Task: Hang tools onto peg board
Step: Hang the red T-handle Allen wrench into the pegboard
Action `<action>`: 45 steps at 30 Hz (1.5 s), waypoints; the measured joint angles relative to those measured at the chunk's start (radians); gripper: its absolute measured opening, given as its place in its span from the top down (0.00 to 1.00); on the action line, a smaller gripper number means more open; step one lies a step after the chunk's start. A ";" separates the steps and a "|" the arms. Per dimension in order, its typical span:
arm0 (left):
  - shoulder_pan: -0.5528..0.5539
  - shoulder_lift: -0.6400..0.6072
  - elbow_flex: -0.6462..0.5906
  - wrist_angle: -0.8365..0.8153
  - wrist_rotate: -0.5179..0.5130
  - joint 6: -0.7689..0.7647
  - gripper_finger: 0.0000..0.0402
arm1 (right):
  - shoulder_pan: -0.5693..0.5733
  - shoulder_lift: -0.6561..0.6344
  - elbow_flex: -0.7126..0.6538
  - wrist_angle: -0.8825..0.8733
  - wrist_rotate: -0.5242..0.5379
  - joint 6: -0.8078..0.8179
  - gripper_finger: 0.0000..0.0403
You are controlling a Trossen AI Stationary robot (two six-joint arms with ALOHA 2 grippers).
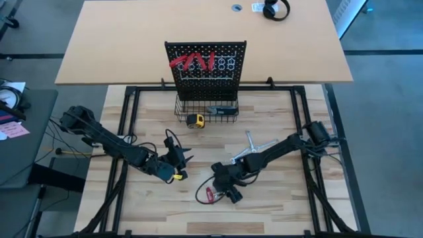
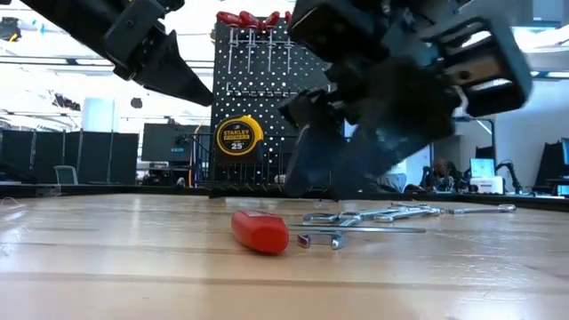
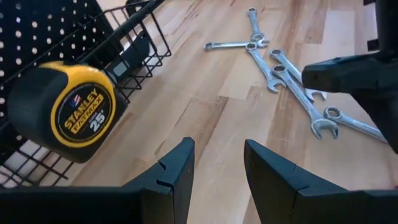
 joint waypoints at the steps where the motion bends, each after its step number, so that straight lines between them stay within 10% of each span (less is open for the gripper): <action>1: -0.002 0.000 -0.003 -0.001 0.000 -0.014 0.68 | -0.002 0.001 0.002 0.005 0.002 0.015 0.46; 10: -0.068 0.000 -0.074 0.014 -0.011 -0.251 0.68 | -0.018 0.012 0.005 0.052 0.018 0.098 0.60; 19: -0.265 0.000 -0.096 0.050 -0.204 -0.432 0.68 | 0.048 0.048 0.009 0.066 0.122 0.160 0.55; 28: -0.341 0.122 -0.095 0.287 -0.291 -0.383 0.68 | 0.071 0.062 0.012 0.069 0.174 0.194 0.56; 45: -0.317 0.312 0.023 0.359 -0.127 -0.179 0.68 | 0.066 0.125 0.014 0.154 0.165 0.209 0.96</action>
